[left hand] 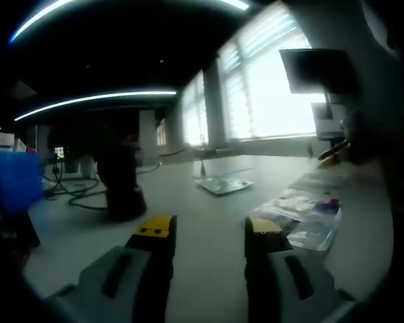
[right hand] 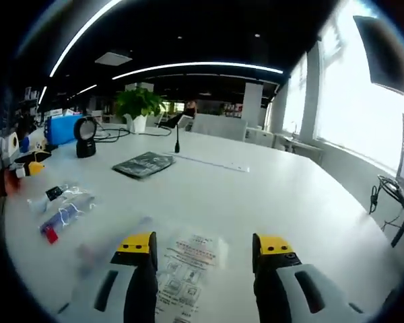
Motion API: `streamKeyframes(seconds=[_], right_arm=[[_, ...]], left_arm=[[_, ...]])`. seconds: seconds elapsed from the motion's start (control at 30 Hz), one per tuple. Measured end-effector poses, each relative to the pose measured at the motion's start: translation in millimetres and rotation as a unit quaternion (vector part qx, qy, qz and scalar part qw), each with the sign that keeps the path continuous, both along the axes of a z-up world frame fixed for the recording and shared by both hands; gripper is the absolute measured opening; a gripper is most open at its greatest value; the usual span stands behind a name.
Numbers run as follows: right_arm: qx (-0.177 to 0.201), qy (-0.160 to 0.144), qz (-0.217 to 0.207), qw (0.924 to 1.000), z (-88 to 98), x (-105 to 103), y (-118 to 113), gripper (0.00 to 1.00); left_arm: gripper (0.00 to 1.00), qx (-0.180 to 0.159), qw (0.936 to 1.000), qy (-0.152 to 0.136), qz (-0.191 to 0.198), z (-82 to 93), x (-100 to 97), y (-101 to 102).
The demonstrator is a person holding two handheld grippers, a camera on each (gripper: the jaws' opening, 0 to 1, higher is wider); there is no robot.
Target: Clip sheet goods on table flip sheet goods clip sheet goods scan sheet goods put sheet goods back to table
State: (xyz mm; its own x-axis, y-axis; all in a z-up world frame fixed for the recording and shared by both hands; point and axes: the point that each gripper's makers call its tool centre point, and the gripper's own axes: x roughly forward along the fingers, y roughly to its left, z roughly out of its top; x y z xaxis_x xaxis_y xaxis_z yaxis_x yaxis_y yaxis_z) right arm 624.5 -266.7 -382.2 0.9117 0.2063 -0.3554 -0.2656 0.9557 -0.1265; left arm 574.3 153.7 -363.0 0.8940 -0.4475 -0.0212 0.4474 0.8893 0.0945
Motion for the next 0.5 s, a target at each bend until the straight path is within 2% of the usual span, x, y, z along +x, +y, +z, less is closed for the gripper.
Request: streamKeyframes(seconds=[0.27,0.37,0.5], right_arm=[[0.018,0.029,0.002,0.9994,-13.0,16,-11,0.37],[0.010,0.043,0.015,0.9989,-21.0,18,-10,0.37],[0.022,0.049,0.014,0.9985,-24.2,23,-9,0.34]], left_arm=[[0.33,-0.002,1.0000,0.000,0.000,0.3,0.0,0],[0.33,-0.002,1.0000,0.000,0.001,-0.1,0.1,1],[0.33,-0.002,1.0000,0.001,0.001,-0.4,0.5,1]])
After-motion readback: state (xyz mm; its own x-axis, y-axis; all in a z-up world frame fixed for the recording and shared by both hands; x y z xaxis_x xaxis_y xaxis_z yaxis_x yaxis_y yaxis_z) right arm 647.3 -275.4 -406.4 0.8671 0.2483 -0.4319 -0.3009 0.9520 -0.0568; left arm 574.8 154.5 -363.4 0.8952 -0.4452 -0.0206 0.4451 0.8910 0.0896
